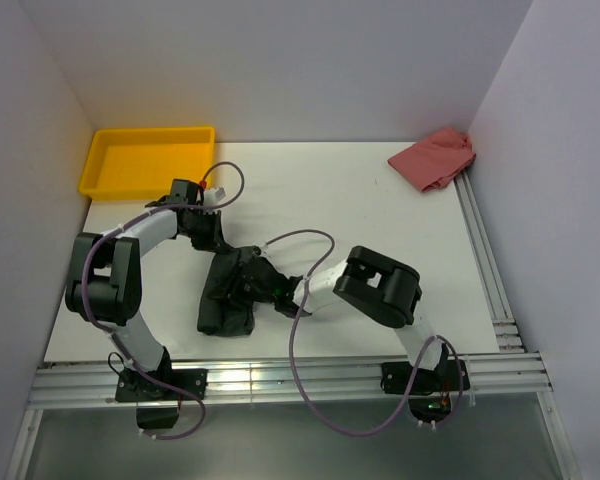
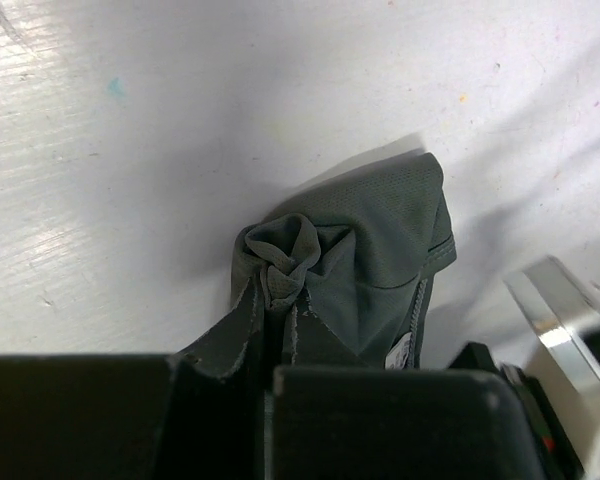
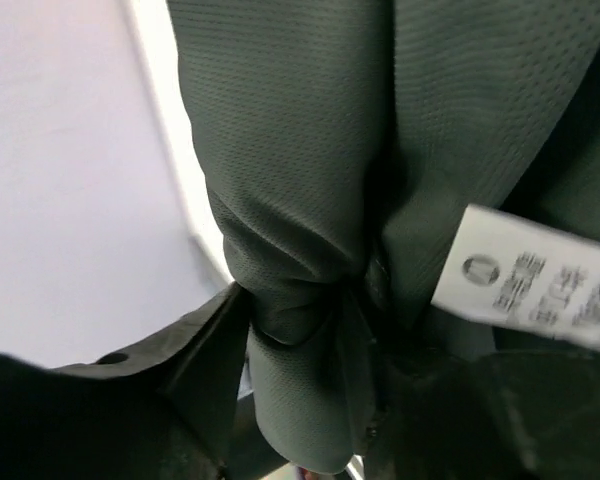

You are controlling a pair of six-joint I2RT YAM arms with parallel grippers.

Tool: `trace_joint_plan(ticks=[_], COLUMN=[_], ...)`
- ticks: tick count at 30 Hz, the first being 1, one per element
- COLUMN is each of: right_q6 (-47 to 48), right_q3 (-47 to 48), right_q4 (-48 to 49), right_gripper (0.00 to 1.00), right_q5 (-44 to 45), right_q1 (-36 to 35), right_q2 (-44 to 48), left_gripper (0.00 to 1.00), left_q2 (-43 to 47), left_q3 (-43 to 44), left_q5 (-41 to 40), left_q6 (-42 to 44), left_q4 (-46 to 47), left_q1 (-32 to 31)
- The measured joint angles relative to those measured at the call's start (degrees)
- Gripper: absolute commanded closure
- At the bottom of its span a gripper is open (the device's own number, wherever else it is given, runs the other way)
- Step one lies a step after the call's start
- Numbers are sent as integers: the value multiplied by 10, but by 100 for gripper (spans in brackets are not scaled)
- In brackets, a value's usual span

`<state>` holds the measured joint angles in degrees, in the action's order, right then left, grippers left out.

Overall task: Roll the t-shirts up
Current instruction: Roll the tshirt

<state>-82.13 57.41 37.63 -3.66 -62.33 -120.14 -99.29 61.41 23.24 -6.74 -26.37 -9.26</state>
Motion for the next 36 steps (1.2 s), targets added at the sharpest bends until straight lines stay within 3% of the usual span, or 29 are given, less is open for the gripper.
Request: trace_joint_plan(ticks=[9, 17, 27, 36], right_q6=[65, 101, 140, 152], right_q3=[118, 306, 511, 534], right_q4=[-356, -630, -785, -820], right_gripper=[43, 41, 41, 41], right_q5=[128, 251, 307, 308], right_q1=[-33, -73, -88, -89], right_q2=[55, 48, -72, -113], left_gripper=[100, 100, 100, 100], left_q2=[0, 0, 0, 0], left_q3=[0, 0, 0, 0], left_q5=[-14, -21, -22, -22], left_q6=[0, 0, 0, 0], left_q4=[1, 1, 1, 0], left_q1=[-3, -5, -6, -7])
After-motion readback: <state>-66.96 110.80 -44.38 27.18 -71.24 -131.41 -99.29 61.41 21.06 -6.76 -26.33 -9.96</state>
